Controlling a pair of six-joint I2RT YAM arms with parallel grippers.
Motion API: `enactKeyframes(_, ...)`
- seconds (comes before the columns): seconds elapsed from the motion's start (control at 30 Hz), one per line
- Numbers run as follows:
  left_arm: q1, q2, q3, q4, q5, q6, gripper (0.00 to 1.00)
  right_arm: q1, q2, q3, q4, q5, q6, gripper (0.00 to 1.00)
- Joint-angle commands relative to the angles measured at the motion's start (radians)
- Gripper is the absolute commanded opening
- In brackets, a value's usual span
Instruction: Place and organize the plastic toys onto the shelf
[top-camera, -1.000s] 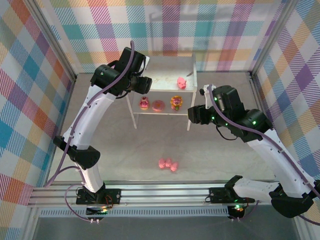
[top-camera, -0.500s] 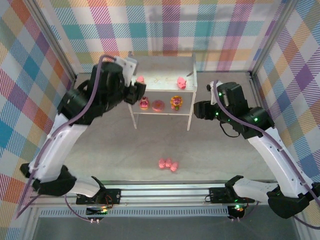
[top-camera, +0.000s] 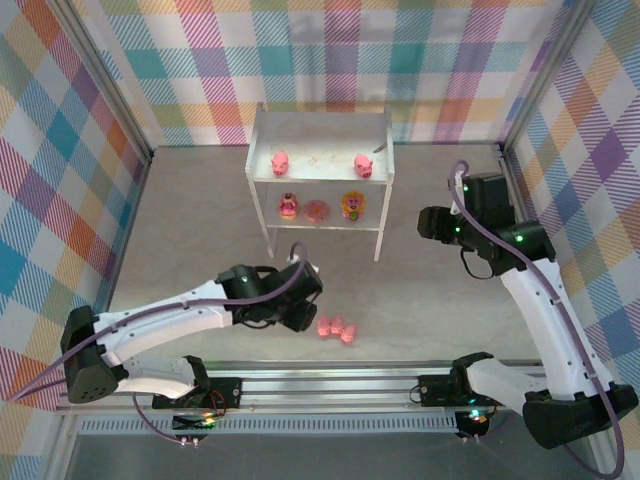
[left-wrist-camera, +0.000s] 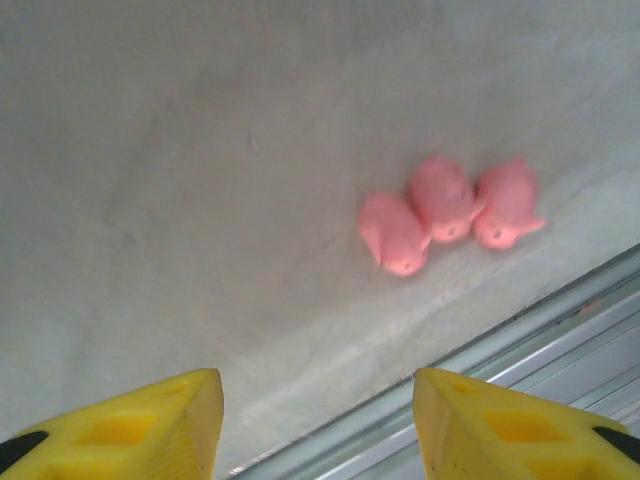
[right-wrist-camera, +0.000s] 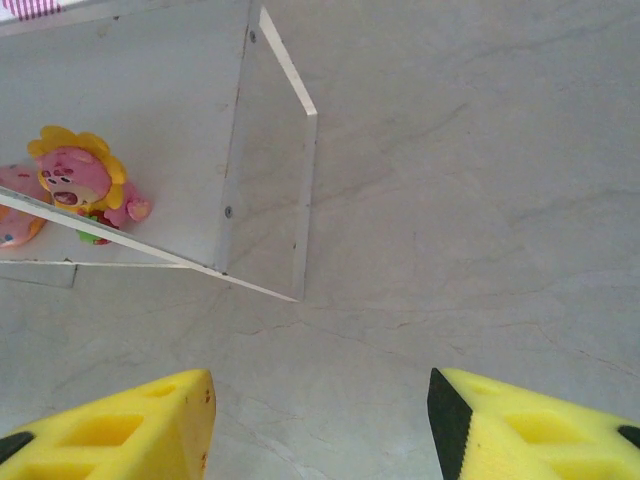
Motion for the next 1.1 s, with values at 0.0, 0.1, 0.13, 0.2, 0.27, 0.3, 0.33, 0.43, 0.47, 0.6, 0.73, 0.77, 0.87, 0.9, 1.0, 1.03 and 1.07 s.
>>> enactKeyframes(0.0, -0.016, 0.002, -0.080, 0.161, 0.074, -0.203, 0.53, -0.020, -0.047, 0.004, -0.005, -0.047, -0.007, 0.60)
enactKeyframes(0.1, -0.017, 0.048, -0.121, 0.226, 0.088, -0.229, 0.54, -0.023, -0.053, 0.000, 0.003, -0.074, -0.007, 0.59)
enactKeyframes(0.13, -0.017, 0.062, -0.130, 0.255, 0.098, -0.234, 0.54, -0.023, -0.054, -0.001, 0.010, -0.084, -0.006, 0.59)
enactKeyframes(0.2, -0.018, 0.107, -0.133, 0.302, 0.124, -0.235, 0.55, -0.023, -0.054, -0.004, 0.020, -0.101, -0.005, 0.59)
enactKeyframes(0.27, -0.018, 0.153, -0.122, 0.324, 0.147, -0.234, 0.55, -0.024, -0.055, -0.006, 0.025, -0.106, -0.007, 0.59)
enactKeyframes(0.3, -0.018, 0.179, -0.114, 0.331, 0.164, -0.232, 0.53, -0.024, -0.057, -0.005, 0.026, -0.109, -0.009, 0.59)
enactKeyframes(0.33, -0.017, 0.203, -0.108, 0.331, 0.173, -0.229, 0.51, -0.025, -0.058, -0.005, 0.026, -0.109, -0.011, 0.59)
enactKeyframes(0.43, -0.018, 0.257, -0.092, 0.328, 0.189, -0.226, 0.50, -0.025, -0.062, -0.004, 0.029, -0.114, -0.015, 0.59)
enactKeyframes(0.47, -0.018, 0.270, -0.089, 0.322, 0.187, -0.224, 0.50, -0.025, -0.064, -0.004, 0.029, -0.116, -0.018, 0.59)
enactKeyframes(0.6, -0.017, 0.308, -0.057, 0.285, 0.176, -0.203, 0.50, -0.026, -0.066, -0.008, 0.037, -0.123, -0.019, 0.59)
enactKeyframes(0.73, -0.016, 0.345, -0.035, 0.292, 0.179, -0.188, 0.51, -0.026, -0.063, -0.008, 0.043, -0.130, -0.022, 0.59)
enactKeyframes(0.77, -0.015, 0.359, -0.029, 0.297, 0.186, -0.183, 0.50, -0.026, -0.061, -0.008, 0.044, -0.132, -0.023, 0.59)
enactKeyframes(0.87, -0.013, 0.398, -0.005, 0.286, 0.202, -0.171, 0.49, -0.029, -0.060, -0.009, 0.048, -0.134, -0.024, 0.59)
enactKeyframes(0.9, -0.012, 0.407, 0.003, 0.275, 0.200, -0.166, 0.48, -0.029, -0.060, -0.009, 0.048, -0.135, -0.026, 0.59)
enactKeyframes(1.0, -0.010, 0.419, 0.016, 0.243, 0.193, -0.152, 0.44, -0.032, -0.060, -0.010, 0.048, -0.139, -0.028, 0.59)
enactKeyframes(1.03, -0.006, 0.417, 0.016, 0.238, 0.193, -0.149, 0.41, -0.032, -0.060, -0.012, 0.050, -0.139, -0.029, 0.59)
enactKeyframes(1.07, -0.003, 0.416, 0.014, 0.237, 0.194, -0.148, 0.38, -0.033, -0.060, -0.012, 0.050, -0.141, -0.029, 0.59)
